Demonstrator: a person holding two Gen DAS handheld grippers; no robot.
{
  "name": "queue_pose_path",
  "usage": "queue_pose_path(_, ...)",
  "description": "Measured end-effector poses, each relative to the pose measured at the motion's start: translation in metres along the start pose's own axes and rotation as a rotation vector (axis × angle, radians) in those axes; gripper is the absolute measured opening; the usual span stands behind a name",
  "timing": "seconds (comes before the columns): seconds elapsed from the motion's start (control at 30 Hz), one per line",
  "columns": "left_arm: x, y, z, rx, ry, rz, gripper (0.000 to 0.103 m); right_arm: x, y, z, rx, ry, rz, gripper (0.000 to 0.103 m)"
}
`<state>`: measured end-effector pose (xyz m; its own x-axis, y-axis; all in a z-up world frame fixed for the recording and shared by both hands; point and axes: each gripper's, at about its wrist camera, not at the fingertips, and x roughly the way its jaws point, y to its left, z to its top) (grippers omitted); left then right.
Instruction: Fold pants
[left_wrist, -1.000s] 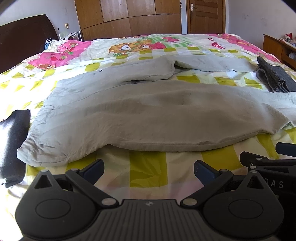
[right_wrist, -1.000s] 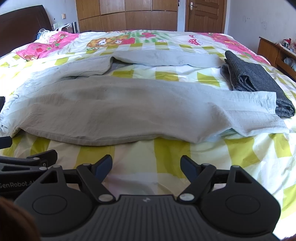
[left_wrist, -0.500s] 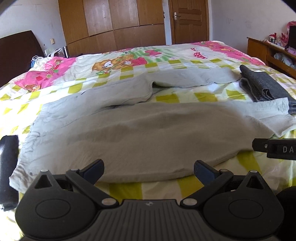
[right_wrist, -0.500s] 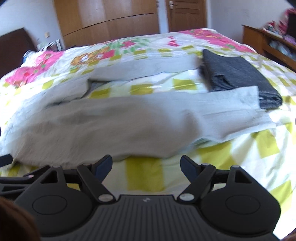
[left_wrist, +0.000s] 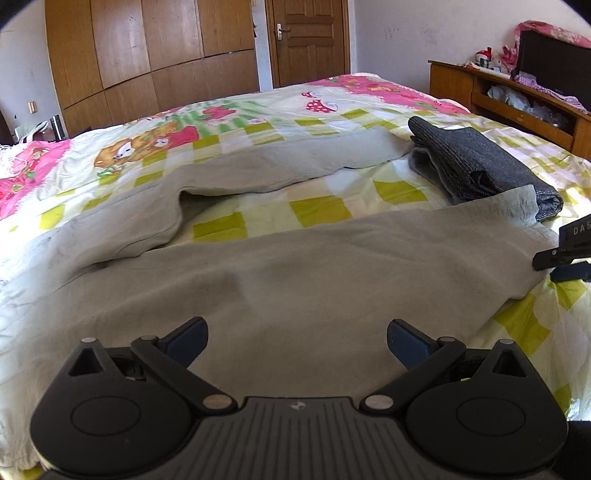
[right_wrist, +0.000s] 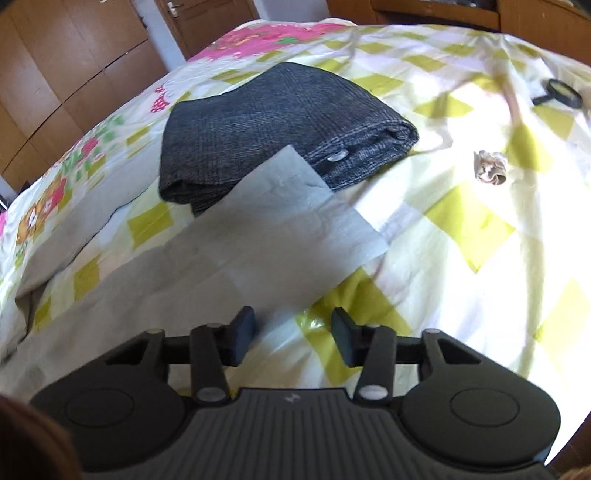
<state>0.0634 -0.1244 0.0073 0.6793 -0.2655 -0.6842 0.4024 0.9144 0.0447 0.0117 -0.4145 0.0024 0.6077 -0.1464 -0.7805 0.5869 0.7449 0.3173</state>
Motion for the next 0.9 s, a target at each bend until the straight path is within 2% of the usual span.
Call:
queue_pose_path(0.07, 0.005, -0.005, 0.002, 0.01, 0.008, -0.006, 0.103, 0.003, -0.007, 0.008, 0.024, -0.011, 0.008, 0.008)
queue_pose_path(0.1, 0.008, -0.008, 0.004, 0.022, 0.013, -0.009, 0.103, 0.004, -0.01, 0.012, 0.038, -0.017, 0.023, 0.004)
queue_pose_path(0.17, 0.011, -0.015, 0.007, 0.046, 0.013, -0.017, 0.103, 0.003, -0.018, 0.019, 0.064, -0.028, 0.051, 0.002)
queue_pose_path(0.27, 0.012, -0.026, 0.009, 0.072, 0.008, -0.043, 0.103, -0.003, -0.029, 0.026, 0.059, -0.051, 0.037, 0.001)
queue_pose_path(0.37, 0.013, -0.033, 0.008, 0.085, 0.011, -0.065, 0.103, -0.002, -0.039, 0.031, 0.053, -0.04, -0.012, 0.001)
queue_pose_path(0.47, 0.012, -0.03, 0.007, 0.085, 0.022, -0.066, 0.103, -0.002, -0.034, 0.036, -0.033, -0.015, -0.047, 0.005)
queue_pose_path(0.57, -0.003, -0.011, 0.004, 0.085, 0.005, -0.041, 0.103, -0.021, -0.024, 0.038, -0.123, -0.1, -0.113, 0.01)
queue_pose_path(0.67, -0.019, 0.024, -0.004, 0.105, 0.003, 0.038, 0.103, -0.045, -0.014, 0.033, -0.205, -0.185, -0.163, 0.012)
queue_pose_path(0.77, -0.031, 0.076, -0.013, 0.064, 0.028, 0.119, 0.103, -0.057, 0.019, 0.018, -0.306, -0.183, -0.067, 0.012)
queue_pose_path(0.9, -0.034, 0.153, -0.031, -0.008, 0.073, 0.248, 0.103, -0.042, 0.102, -0.009, -0.488, -0.086, 0.125, 0.012)
